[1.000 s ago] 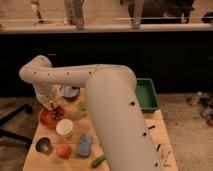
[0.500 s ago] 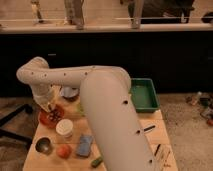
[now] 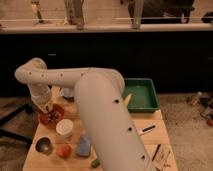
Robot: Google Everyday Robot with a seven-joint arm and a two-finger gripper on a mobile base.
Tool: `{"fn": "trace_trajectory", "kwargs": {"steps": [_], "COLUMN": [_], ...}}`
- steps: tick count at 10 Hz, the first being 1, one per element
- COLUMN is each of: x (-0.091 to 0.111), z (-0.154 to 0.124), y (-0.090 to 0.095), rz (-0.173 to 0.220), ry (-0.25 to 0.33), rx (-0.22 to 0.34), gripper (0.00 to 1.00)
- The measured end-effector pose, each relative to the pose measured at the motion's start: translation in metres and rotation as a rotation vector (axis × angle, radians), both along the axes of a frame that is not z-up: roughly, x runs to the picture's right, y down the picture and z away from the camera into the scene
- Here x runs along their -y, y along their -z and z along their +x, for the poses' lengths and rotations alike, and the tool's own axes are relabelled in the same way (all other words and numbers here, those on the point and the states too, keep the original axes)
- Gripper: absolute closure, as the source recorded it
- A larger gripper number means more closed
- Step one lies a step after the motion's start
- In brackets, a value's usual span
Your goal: Place grapes in red bowl
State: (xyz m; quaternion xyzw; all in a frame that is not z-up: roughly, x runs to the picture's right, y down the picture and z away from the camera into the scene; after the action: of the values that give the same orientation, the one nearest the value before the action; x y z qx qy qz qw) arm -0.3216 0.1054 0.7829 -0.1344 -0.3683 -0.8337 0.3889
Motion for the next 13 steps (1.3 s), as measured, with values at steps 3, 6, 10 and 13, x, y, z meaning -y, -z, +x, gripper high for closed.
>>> {"fn": "trace_trajectory", "kwargs": {"steps": [3, 6, 10, 13], "x": [0.0, 0.001, 0.001, 0.001], "z": [-0.004, -0.007, -0.007, -0.007], "y": [-0.009, -0.021, -0.024, -0.024], "rz": [-0.012, -0.014, -0.015, -0.015], "ry": [-0.016, -0.032, -0.033, -0.033], "rx": [0.008, 0.006, 0.004, 0.004], "gripper": [1.0, 1.0, 0.82, 0.51]}}
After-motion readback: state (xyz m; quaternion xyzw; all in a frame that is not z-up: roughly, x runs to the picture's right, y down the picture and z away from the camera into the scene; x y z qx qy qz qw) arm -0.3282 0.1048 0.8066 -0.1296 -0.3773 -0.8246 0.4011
